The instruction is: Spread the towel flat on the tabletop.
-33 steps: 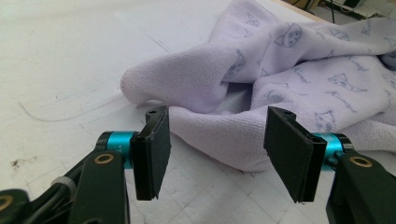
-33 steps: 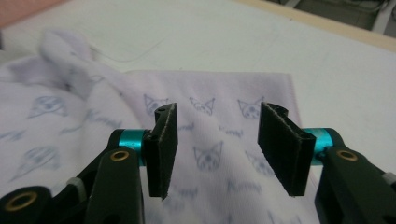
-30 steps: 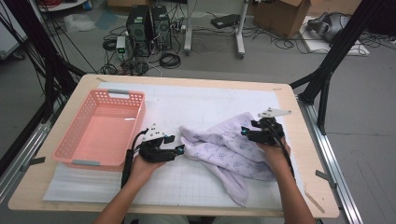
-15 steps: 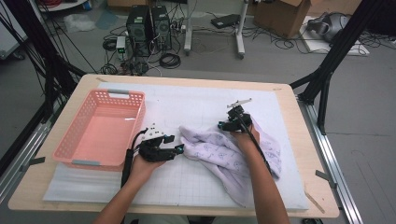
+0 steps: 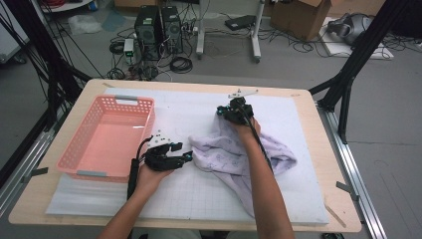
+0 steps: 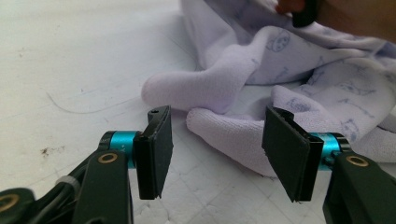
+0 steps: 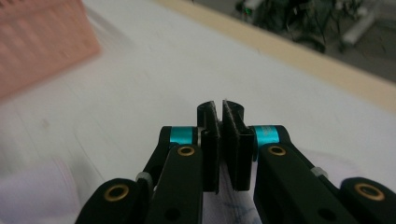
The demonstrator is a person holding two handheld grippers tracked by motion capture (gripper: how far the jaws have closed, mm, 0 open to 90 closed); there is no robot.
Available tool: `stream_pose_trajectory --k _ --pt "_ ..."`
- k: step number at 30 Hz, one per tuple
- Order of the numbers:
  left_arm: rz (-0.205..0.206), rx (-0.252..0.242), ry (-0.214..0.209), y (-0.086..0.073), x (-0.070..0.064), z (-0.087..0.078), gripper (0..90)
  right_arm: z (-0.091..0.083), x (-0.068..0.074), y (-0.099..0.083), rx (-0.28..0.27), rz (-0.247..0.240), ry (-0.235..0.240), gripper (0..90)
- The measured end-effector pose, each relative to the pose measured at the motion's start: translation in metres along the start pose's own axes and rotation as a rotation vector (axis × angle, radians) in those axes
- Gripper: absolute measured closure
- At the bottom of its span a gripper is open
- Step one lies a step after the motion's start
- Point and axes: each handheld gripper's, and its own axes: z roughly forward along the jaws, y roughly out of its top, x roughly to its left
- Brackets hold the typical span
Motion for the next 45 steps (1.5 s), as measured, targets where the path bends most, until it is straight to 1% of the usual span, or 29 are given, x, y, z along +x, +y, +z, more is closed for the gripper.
stream_pose_trajectory --k 2,3,4,5,6,7,8,9,10,12,14,15,16,18,19,20,21,22,25,28,31,32,36,38,39,40,41,42,45 --pt "0.002 0.001 -0.002 0.0 0.0 0.0 42.9 0.0 0.002 0.012 -0.106 0.036 0.028 85.5" --pt "0.002 0.001 -0.002 0.0 0.0 0.0 42.8 -0.001 0.002 0.018 -0.179 0.071 0.023 85.5" --pt "0.001 0.002 -0.002 0.0 -0.001 -0.001 42.9 -0.003 0.001 0.021 -0.224 0.093 -0.001 85.4" --pt "0.002 0.001 -0.003 0.0 -0.001 -0.001 42.8 -0.006 0.0 0.023 -0.247 0.108 -0.035 85.2" --pt "0.002 0.001 -0.003 0.0 -0.001 -0.001 42.8 -0.006 0.0 0.023 -0.247 0.108 -0.035 85.2" --pt "0.0 -0.001 -0.002 -0.001 -0.001 -0.002 42.8 -0.014 -0.007 0.026 -0.253 0.146 -0.169 77.8" --pt "0.0 -0.001 -0.002 -0.001 -0.001 -0.002 42.7 -0.014 -0.007 0.026 -0.253 0.146 -0.169 77.8" --pt "-0.002 -0.002 0.001 -0.001 -0.001 -0.002 42.6 -0.021 -0.017 0.023 -0.191 0.185 -0.209 65.7" --pt "-0.005 -0.002 0.001 -0.001 0.0 -0.003 42.6 -0.023 -0.019 0.022 -0.18 0.191 -0.211 64.1" --pt "-0.003 0.0 0.002 -0.001 0.0 -0.003 42.4 -0.033 -0.024 0.016 -0.155 0.18 -0.219 62.9" --pt "-0.004 0.002 0.003 -0.001 0.0 -0.002 42.5 -0.044 -0.027 0.01 -0.144 0.18 -0.203 62.2" --pt "-0.004 0.002 0.003 -0.001 0.0 -0.002 42.5 -0.044 -0.027 0.01 -0.144 0.18 -0.203 62.2" --pt "-0.004 0.001 0.003 -0.001 -0.001 -0.001 42.6 -0.057 -0.029 0.003 -0.115 0.168 -0.193 62.0" --pt "-0.007 -0.001 0.001 -0.001 -0.001 0.0 43.2 -0.067 -0.031 -0.003 -0.1 0.151 -0.176 61.7" --pt "0.004 0.0 0.014 0.0 -0.002 0.002 45.0 -0.075 -0.032 -0.007 -0.088 0.147 -0.169 61.4" --pt "0.025 0.01 0.022 0.001 -0.003 0.003 49.0 -0.083 -0.032 -0.01 -0.086 0.142 -0.155 61.0" --pt "0.025 0.01 0.022 0.001 -0.003 0.003 53.7 -0.083 -0.032 -0.01 -0.086 0.142 -0.155 61.0" --pt "0.078 0.028 0.023 0.006 -0.007 0.007 57.0 -0.1 -0.031 -0.017 -0.103 0.149 -0.127 60.6" --pt "0.081 0.017 0.009 0.016 -0.008 0.014 59.8 -0.128 -0.029 -0.03 -0.124 0.143 -0.116 60.7" --pt "0.097 0.031 -0.002 0.025 -0.011 0.025 64.1 -0.152 -0.022 -0.045 -0.111 0.118 -0.131 60.5" --pt "0.129 0.063 -0.022 0.033 -0.017 0.04 68.0 -0.171 -0.013 -0.064 -0.115 0.094 -0.133 60.2" --pt "0.125 0.063 -0.031 0.034 -0.019 0.043 68.5 -0.178 -0.01 -0.072 -0.091 0.094 -0.142 59.9" --pt "0.152 0.119 -0.044 0.041 -0.027 0.065 65.2 -0.199 -0.004 -0.093 -0.052 0.081 -0.218 59.8" --pt "0.151 0.125 -0.044 0.043 -0.029 0.071 62.1 -0.202 -0.004 -0.097 -0.053 0.073 -0.229 59.5" --pt "0.158 0.161 -0.059 0.048 -0.035 0.084 61.4 -0.212 -0.005 -0.107 -0.062 0.083 -0.252 59.2" --pt "0.158 0.161 -0.059 0.048 -0.035 0.084 60.9 -0.216 -0.007 -0.111 -0.069 0.095 -0.258 59.2" --pt "0.17 0.202 -0.08 0.05 -0.04 0.097 59.5 -0.219 -0.009 -0.116 -0.082 0.111 -0.26 59.1" --pt "0.179 0.238 -0.082 0.05 -0.043 0.104 58.8 -0.221 -0.011 -0.121 -0.09 0.124 -0.265 59.1" --pt "0.192 0.294 -0.092 0.051 -0.051 0.122 53.3 -0.223 -0.017 -0.13 -0.072 0.153 -0.262 59.1"
